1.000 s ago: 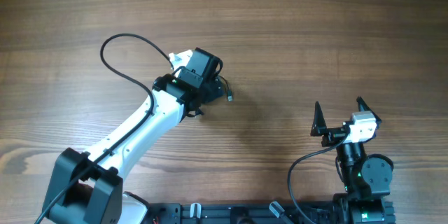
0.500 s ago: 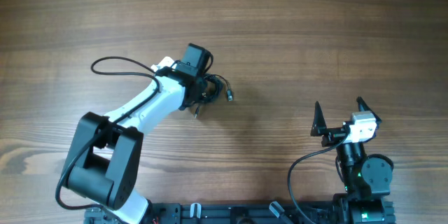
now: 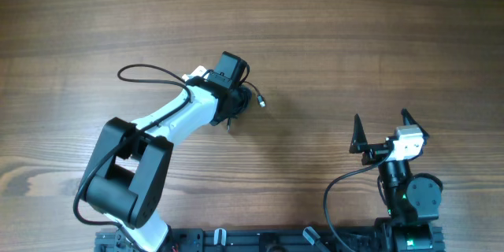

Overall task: Untangle cables
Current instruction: 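Lift the cable coil with the left gripper toward the center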

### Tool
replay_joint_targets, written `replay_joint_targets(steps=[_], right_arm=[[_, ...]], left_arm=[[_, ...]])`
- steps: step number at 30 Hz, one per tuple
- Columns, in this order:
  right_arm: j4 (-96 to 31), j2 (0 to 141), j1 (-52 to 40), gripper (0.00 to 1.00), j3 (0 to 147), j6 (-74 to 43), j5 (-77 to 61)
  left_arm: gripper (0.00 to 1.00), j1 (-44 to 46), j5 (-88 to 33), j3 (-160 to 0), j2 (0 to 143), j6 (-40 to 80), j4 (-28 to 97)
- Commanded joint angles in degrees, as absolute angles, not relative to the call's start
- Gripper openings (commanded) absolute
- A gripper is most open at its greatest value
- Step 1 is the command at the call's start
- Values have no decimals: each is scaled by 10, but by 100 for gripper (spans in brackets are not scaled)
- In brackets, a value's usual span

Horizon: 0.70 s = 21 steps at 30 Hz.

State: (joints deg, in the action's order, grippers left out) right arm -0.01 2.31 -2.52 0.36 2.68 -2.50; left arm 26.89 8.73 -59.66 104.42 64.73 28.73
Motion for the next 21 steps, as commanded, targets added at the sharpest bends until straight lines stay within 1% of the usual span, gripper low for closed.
replay_joint_targets(steps=[1, 3, 6, 9, 10, 12, 15, 16, 17, 18, 21], right_arm=[[1, 21, -23, 100, 3, 30, -19], [1, 21, -23, 100, 3, 30, -19], [1, 21, -23, 100, 3, 30, -19], [1, 21, -23, 100, 3, 30, -19], [1, 21, -23, 100, 3, 30, -19], [1, 21, -23, 100, 3, 30, -19], [3, 21, -23, 100, 3, 50, -15], [25, 21, -23, 100, 3, 104, 7], [30, 21, -23, 100, 3, 123, -2], [35, 21, -23, 100, 3, 111, -25], [66, 21, -23, 100, 3, 6, -275]], left_arm=[[4, 265, 82, -592, 1052, 587, 309], [4, 252, 81, -592, 1016, 555, 326], [4, 244, 81, -592, 915, 471, 353], [4, 244, 48, -592, 818, 312, 361], [4, 244, 17, -592, 793, 250, 361], [4, 244, -25, -592, 769, 181, 360], [4, 244, -56, -592, 768, 139, 365], [4, 244, -75, -592, 768, 136, 367], [4, 244, -86, -592, 768, 136, 367], [4, 244, -86, -592, 768, 136, 367], [4, 244, -86, -592, 768, 136, 367]])
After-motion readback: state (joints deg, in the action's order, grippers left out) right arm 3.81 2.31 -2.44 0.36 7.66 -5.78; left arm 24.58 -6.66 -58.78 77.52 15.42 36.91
